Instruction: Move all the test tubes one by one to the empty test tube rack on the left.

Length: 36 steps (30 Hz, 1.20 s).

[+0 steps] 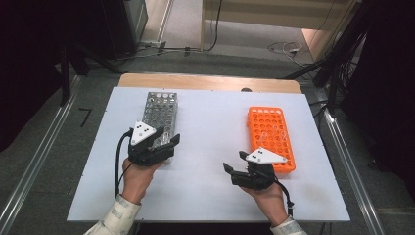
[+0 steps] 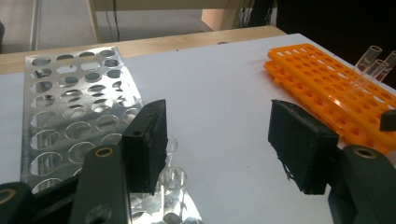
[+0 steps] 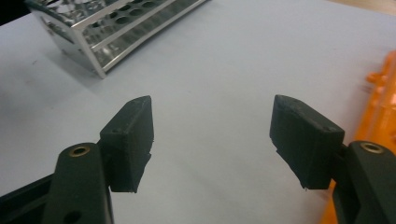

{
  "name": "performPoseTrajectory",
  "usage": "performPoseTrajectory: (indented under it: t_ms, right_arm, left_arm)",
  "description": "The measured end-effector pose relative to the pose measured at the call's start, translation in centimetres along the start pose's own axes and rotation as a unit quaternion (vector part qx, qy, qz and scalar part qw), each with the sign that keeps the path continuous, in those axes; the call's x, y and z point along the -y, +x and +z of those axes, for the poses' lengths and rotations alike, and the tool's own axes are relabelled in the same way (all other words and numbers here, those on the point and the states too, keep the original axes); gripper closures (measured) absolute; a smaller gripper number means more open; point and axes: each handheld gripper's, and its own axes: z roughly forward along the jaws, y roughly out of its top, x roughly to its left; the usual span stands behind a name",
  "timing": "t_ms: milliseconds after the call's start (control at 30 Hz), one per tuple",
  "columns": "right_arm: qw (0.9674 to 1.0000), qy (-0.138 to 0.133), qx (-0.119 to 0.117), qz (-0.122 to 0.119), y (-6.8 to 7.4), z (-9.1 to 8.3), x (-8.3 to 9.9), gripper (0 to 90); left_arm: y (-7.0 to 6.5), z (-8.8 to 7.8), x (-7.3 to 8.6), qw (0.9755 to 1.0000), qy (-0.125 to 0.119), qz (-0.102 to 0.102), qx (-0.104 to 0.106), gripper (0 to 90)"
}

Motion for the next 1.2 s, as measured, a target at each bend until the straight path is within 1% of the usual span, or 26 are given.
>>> performPoseTrajectory:
  t_ms: [33,100,233,400,533,633,700,867,900,1000,1067,1200]
  right_arm:
    - [1.0000,-0.001,0.005,0.003,-0.4,-0.2,0.1,29.1]
    - [0.9998,-0.003,0.019,0.010,-1.2,-0.7,0.3,29.1]
    - [0.9987,-0.012,0.042,0.026,-2.9,-1.6,0.5,29.6]
    - [0.9964,-0.022,0.069,0.043,-4.6,-2.3,0.7,30.2]
    - [0.9944,-0.026,0.087,0.054,-5.6,-2.4,0.9,30.7]
    - [0.9927,-0.029,0.100,0.061,-6.2,-2.1,1.0,32.5]
    - [0.9923,-0.027,0.103,0.063,-6.6,-1.7,1.0,33.9]
    - [0.9911,-0.027,0.109,0.071,-7.4,-0.6,0.7,40.7]
    - [0.9906,-0.026,0.111,0.076,-7.5,-0.4,0.6,42.0]
    - [0.9900,-0.020,0.116,0.079,-7.8,0.3,0.5,46.0]
    - [0.9891,-0.014,0.125,0.076,-7.9,0.7,0.5,48.5]
    - [0.9880,-0.005,0.133,0.079,-8.2,1.2,0.6,54.1]
  left_arm:
    - [-0.2,0.0,0.0,1.0000,-0.002,0.000,0.003,35.5]
    - [-0.5,0.0,0.0,1.0000,-0.001,0.003,0.002,31.4]
    - [-1.1,0.0,0.1,0.9999,-0.002,0.007,0.007,27.9]
    - [-1.6,0.1,0.2,0.9998,0.000,0.014,0.014,27.6]
    - [-2.1,0.2,0.3,0.9996,0.004,0.021,0.018,26.8]
    - [-2.4,0.3,0.4,0.9995,0.007,0.024,0.021,25.7]
    - [-2.5,0.4,0.5,0.9994,0.009,0.026,0.022,25.3]
    - [-2.9,0.7,0.7,0.9992,0.012,0.029,0.024,25.1]
    - [-3.0,0.7,0.7,0.9991,0.014,0.030,0.025,25.2]
    - [-3.1,0.8,0.8,0.9990,0.014,0.032,0.027,25.2]
    - [-3.1,0.8,0.8,0.9990,0.015,0.032,0.027,25.2]
    - [-3.3,0.9,0.9,0.9989,0.017,0.032,0.028,25.2]
